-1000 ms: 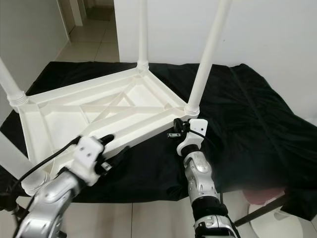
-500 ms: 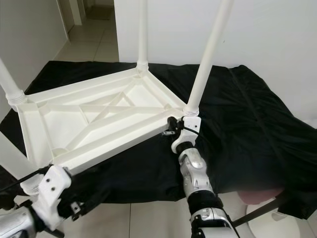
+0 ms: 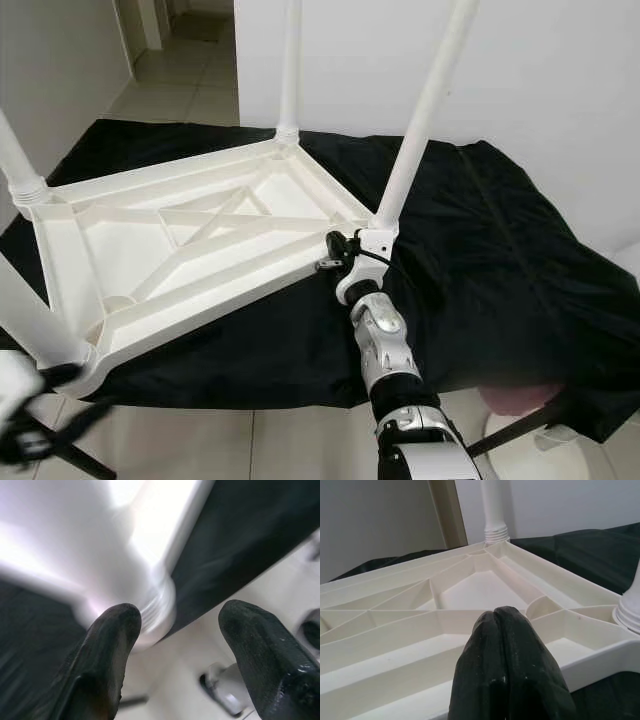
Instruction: Building children table
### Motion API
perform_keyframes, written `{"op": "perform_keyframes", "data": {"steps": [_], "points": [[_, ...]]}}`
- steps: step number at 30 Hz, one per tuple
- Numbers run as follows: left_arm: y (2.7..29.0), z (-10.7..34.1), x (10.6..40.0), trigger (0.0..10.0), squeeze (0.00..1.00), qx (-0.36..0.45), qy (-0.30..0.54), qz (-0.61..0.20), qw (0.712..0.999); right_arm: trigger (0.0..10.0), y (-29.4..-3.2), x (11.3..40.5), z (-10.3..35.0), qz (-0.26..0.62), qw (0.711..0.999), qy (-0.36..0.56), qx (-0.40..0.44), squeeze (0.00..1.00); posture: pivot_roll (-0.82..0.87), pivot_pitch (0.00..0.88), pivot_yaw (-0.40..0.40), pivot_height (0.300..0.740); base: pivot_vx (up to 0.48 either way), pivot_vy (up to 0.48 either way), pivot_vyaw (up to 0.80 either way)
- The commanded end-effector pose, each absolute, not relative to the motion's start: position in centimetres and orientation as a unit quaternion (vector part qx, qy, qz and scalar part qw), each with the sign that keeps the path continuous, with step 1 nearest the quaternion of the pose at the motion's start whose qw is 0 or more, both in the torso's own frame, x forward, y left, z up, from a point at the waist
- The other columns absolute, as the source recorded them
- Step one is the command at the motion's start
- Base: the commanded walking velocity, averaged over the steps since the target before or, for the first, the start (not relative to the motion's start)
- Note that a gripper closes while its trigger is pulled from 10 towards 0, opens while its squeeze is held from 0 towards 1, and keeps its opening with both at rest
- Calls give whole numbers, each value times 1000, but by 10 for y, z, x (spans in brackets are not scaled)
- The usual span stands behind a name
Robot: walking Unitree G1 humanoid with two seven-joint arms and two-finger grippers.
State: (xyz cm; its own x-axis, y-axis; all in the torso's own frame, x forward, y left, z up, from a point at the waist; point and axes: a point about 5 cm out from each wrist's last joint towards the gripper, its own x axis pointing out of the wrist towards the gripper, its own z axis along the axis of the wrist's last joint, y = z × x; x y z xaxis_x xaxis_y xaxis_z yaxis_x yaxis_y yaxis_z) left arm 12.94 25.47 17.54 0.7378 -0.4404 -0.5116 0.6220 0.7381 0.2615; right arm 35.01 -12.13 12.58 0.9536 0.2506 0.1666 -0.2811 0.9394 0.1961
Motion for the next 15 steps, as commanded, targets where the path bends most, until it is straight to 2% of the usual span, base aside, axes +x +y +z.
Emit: {"op": "perform_keyframes", "data": {"steps": [1,2,6,11,13,15], "points": [[265,178,127,10000,0,213,231,-288,904,10000,-122,351,125,133,982,-70,113,0,299,13,-79,740,0,0,0],[265,178,127,10000,0,213,231,-288,904,10000,-122,351,125,133,982,-70,113,0,299,13,-79,740,0,0,0],[296,189,121,10000,0,241,248,-226,911,10000,-120,353,126,136,981,-71,116,0,297,19,-82,740,0,0,0],[304,193,120,10000,0,242,249,-209,914,10000,-120,353,125,136,981,-71,116,0,294,20,-79,740,0,0,0],[313,200,131,10000,0,254,201,-162,932,10000,-121,353,125,134,981,-71,116,0,289,23,-78,740,0,0,0],[313,200,131,10000,0,254,201,-162,932,10000,-121,353,125,134,981,-71,116,0,289,23,-78,740,0,0,0]]}}
